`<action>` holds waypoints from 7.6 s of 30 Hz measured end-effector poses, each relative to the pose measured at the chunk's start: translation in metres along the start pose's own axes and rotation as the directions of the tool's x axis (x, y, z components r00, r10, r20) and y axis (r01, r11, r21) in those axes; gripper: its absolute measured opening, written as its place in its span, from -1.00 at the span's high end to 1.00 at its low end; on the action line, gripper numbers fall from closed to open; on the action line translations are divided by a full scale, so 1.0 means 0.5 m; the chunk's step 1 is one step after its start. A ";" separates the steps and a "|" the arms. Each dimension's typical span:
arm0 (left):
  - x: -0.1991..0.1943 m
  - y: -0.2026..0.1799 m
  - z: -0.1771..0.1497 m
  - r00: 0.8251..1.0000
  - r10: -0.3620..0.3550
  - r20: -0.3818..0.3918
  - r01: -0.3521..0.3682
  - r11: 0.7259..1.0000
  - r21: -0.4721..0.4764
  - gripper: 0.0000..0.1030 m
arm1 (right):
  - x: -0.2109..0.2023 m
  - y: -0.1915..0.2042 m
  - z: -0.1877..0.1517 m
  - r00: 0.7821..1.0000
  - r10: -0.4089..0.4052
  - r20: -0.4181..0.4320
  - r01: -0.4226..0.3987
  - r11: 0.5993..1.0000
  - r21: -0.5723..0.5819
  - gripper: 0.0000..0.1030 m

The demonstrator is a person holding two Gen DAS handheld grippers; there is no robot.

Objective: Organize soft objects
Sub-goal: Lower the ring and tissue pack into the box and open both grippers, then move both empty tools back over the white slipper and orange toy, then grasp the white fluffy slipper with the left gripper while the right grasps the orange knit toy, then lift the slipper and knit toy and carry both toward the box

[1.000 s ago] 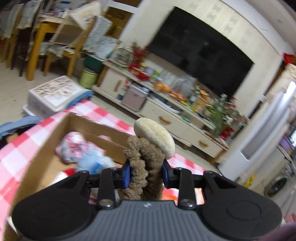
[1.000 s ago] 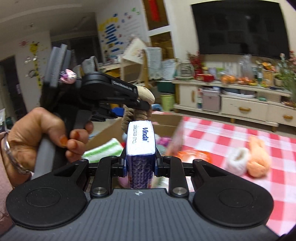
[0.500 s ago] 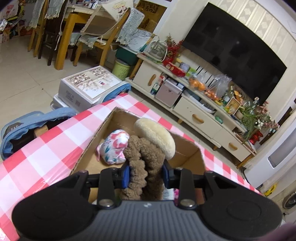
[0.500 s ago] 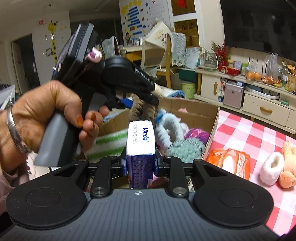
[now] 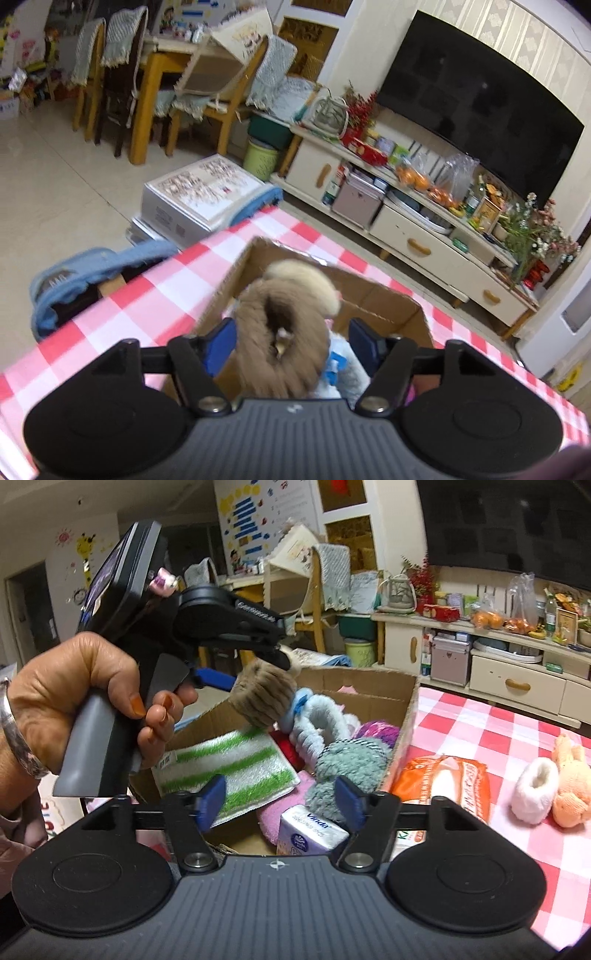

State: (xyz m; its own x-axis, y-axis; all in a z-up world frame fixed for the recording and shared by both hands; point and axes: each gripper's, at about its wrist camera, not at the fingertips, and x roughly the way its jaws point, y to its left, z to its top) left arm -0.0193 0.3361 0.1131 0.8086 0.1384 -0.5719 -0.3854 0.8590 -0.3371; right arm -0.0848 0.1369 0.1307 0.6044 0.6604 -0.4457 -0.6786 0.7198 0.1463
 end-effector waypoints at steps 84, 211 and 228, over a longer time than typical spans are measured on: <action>-0.009 -0.397 -0.188 0.993 -0.116 -0.019 0.109 0.859 0.500 -0.91 | -0.107 -0.277 -0.122 0.910 -0.412 0.050 0.350 0.826 0.442 -1.00; -0.118 -0.395 -0.328 0.929 -0.307 -0.204 0.368 0.808 0.460 0.47 | -0.226 -0.320 -0.195 0.928 -0.370 -0.044 0.334 0.773 0.540 -0.59; -0.154 -0.313 -0.211 0.954 -0.299 -0.011 0.269 0.844 0.464 0.46 | -0.142 -0.297 -0.109 0.952 -0.305 0.013 0.257 0.822 0.508 -0.59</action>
State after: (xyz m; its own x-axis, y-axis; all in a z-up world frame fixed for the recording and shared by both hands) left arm -0.0681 0.1390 0.1310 0.8820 -0.1297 -0.4530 0.0988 0.9909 -0.0915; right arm -0.0495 -0.0286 0.0924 0.7879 0.4119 -0.4577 -0.1911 0.8702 0.4542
